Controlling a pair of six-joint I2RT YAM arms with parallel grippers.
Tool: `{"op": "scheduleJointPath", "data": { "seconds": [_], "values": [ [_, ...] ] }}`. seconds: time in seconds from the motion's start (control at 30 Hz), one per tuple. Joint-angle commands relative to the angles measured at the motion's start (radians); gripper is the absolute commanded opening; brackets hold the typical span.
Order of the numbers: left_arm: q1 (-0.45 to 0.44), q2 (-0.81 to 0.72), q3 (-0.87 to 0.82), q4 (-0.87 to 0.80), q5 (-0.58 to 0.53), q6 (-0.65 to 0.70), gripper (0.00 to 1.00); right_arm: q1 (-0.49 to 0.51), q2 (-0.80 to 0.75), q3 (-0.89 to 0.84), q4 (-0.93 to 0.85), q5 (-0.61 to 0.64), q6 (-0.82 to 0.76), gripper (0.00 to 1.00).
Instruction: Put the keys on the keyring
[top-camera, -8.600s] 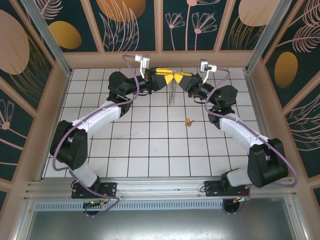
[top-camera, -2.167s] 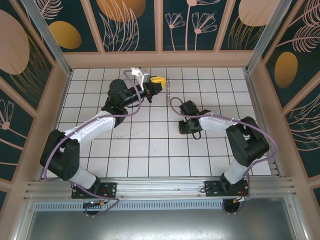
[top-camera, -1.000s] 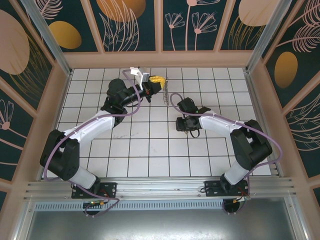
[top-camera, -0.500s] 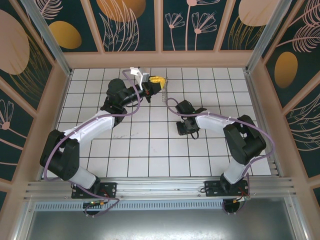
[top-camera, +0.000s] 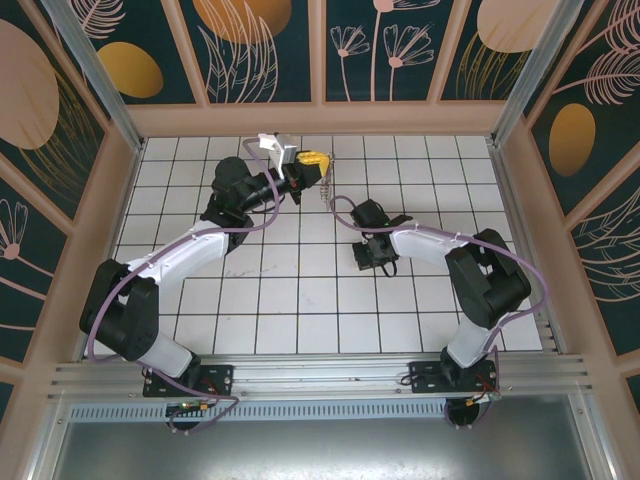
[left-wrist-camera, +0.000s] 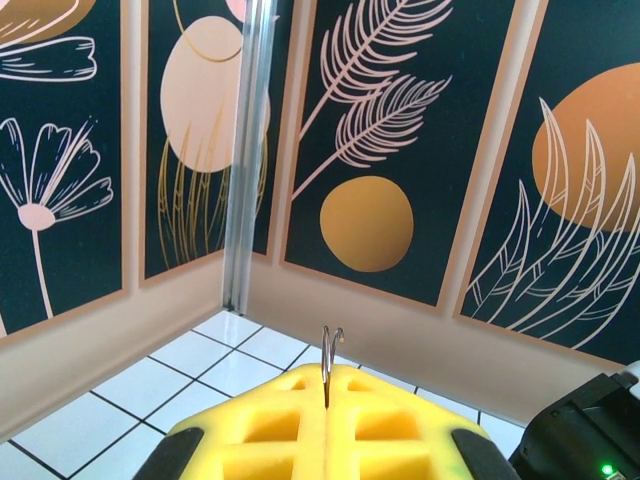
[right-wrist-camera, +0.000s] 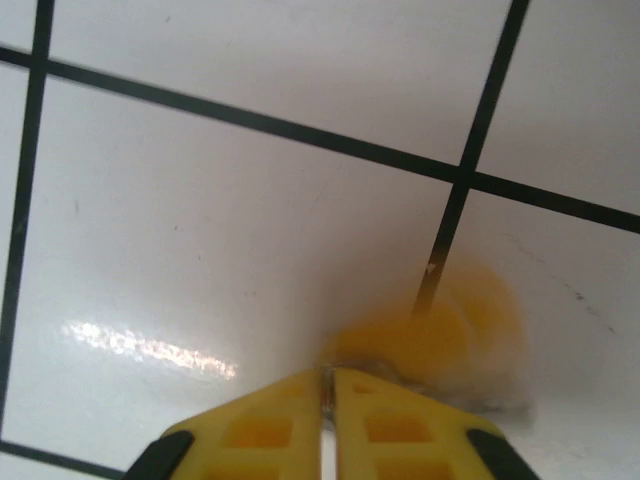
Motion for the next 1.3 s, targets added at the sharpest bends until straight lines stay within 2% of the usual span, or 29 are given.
{"op": "scheduleJointPath", "data": {
  "seconds": [0.0, 0.13, 0.3, 0.6, 0.73, 0.83, 0.97, 1.27],
  "values": [
    [0.007, -0.016, 0.009, 0.072, 0.023, -0.018, 0.00, -0.009, 0.013, 0.012, -0.018, 0.014, 0.002, 0.00],
    [0.007, -0.013, 0.009, 0.074, 0.024, -0.022, 0.00, -0.044, -0.040, 0.006, -0.006, -0.013, 0.019, 0.00],
    [0.007, -0.011, 0.009, 0.075, 0.027, -0.028, 0.00, -0.115, -0.140, -0.015, 0.042, -0.144, 0.013, 0.00],
    [0.007, -0.010, 0.015, 0.062, 0.034, -0.025, 0.00, -0.249, -0.382, -0.119, 0.254, -0.584, -0.044, 0.00],
    [0.007, -0.009, 0.018, 0.060, 0.040, -0.027, 0.00, -0.354, -0.490, -0.199, 0.399, -0.790, -0.014, 0.00],
    [0.007, -0.009, 0.020, 0.060, 0.043, -0.030, 0.00, -0.419, -0.541, -0.234, 0.484, -0.895, 0.021, 0.00],
    [0.007, -0.007, 0.025, 0.053, 0.052, -0.030, 0.00, -0.454, -0.573, -0.230, 0.526, -0.947, 0.040, 0.00],
    [0.007, 0.004, 0.046, 0.015, 0.097, -0.017, 0.00, -0.463, -0.595, -0.189, 0.579, -1.005, 0.070, 0.00]
  ]
}}
